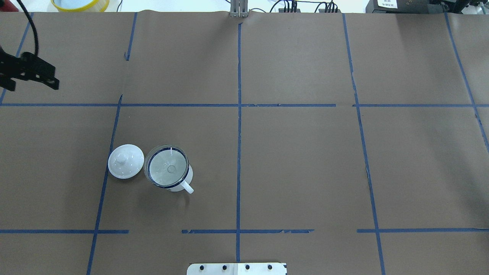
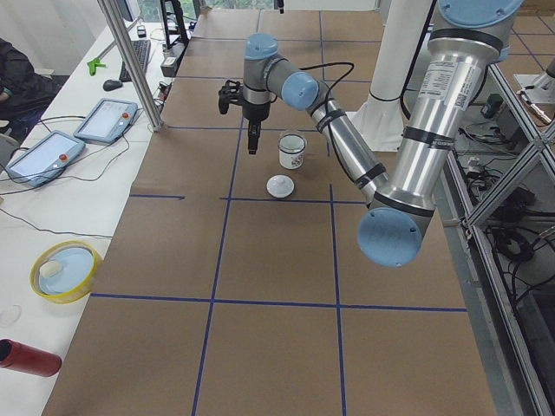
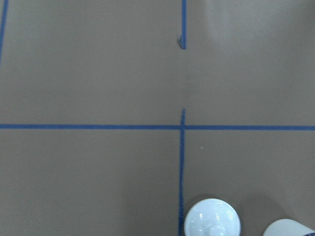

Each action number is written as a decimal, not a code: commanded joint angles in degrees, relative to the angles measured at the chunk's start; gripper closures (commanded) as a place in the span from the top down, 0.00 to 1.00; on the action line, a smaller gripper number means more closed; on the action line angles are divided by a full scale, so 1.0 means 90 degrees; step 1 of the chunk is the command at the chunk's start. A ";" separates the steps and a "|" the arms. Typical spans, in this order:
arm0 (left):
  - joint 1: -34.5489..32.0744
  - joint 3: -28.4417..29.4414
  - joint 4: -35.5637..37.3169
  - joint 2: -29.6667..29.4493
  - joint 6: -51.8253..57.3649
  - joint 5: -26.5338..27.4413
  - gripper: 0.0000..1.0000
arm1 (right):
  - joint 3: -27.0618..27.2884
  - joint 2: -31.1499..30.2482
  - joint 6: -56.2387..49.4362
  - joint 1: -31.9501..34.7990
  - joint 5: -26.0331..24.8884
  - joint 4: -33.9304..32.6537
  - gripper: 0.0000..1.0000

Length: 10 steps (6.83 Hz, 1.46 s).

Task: Remove funnel from cup
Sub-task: 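Move the left gripper over the glass funnel in the white mug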

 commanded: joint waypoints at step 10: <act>0.3425 0.1942 -0.0939 -0.1685 -0.3145 0.1731 1.00 | 0.0000 -0.0004 0.0000 0.0000 0.0000 0.0000 1.00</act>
